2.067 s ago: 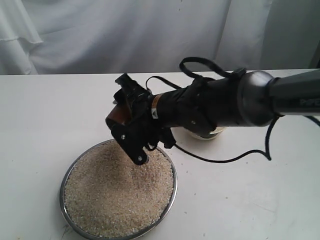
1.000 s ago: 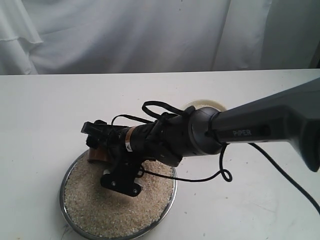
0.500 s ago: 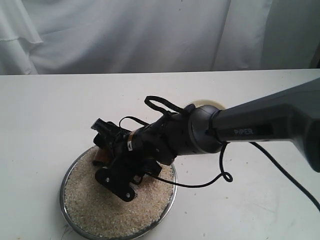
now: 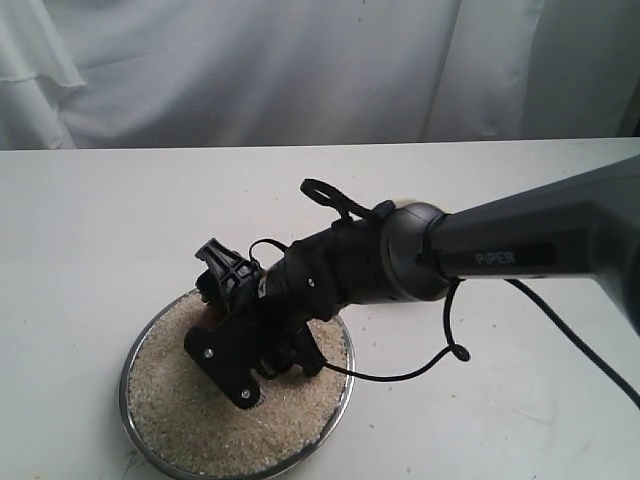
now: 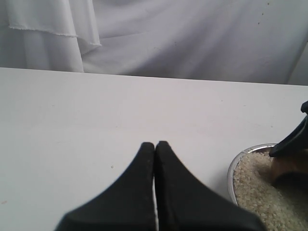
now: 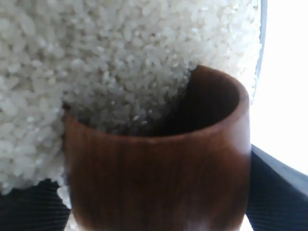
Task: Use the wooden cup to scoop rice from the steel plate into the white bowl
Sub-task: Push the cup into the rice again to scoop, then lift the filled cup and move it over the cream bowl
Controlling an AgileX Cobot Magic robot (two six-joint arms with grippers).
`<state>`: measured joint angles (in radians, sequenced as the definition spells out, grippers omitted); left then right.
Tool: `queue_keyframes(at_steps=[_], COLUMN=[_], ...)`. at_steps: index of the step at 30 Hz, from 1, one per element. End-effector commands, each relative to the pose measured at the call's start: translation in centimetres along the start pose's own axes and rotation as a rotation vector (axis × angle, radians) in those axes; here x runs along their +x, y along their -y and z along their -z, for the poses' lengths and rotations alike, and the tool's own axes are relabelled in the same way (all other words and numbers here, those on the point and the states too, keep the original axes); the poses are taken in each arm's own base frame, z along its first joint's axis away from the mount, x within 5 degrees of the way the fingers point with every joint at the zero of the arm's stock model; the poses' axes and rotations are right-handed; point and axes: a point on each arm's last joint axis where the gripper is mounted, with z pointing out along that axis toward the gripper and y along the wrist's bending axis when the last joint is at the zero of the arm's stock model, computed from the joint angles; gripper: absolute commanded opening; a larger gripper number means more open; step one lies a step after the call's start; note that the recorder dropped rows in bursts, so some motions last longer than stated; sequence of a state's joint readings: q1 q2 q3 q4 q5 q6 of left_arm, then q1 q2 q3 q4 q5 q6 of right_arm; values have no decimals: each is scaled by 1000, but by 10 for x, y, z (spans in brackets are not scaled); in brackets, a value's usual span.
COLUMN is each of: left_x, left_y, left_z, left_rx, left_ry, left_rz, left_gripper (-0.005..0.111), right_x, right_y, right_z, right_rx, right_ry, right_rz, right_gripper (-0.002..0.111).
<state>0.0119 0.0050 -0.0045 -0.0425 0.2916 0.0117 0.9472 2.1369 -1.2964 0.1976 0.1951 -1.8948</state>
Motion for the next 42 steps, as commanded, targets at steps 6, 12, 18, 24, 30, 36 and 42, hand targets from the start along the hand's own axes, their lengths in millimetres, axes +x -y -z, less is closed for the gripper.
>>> queue_keyframes(at_steps=[6,12,18,24,30,36,42], left_x=[1,1,1,1,1,1,1], left_y=[0,0,0,0,0,0,0], left_z=[0,0,0,0,0,0,0], left_rx=[2,2,2,2,2,2,2], left_ry=[7,7,7,7,7,7,7], left_rz=[4,4,4,4,4,4,4], left_gripper=[0,0,0,0,0,0,0], right_x=[-16,-16,-14,-11,-8,-4,-2], right_y=[-13,-11,-10,-7,-4,-7,-7], right_z=[0,0,1,4,11,13,13], right_rx=[-118,-108,-95,-80,-89,-129,-122], right_ry=[157,170,183,197,236,286,287], right_rz=[-122,-188,-274,-353,-413,-470,-492], right_gripper=[0,0,0,0,0,0,0])
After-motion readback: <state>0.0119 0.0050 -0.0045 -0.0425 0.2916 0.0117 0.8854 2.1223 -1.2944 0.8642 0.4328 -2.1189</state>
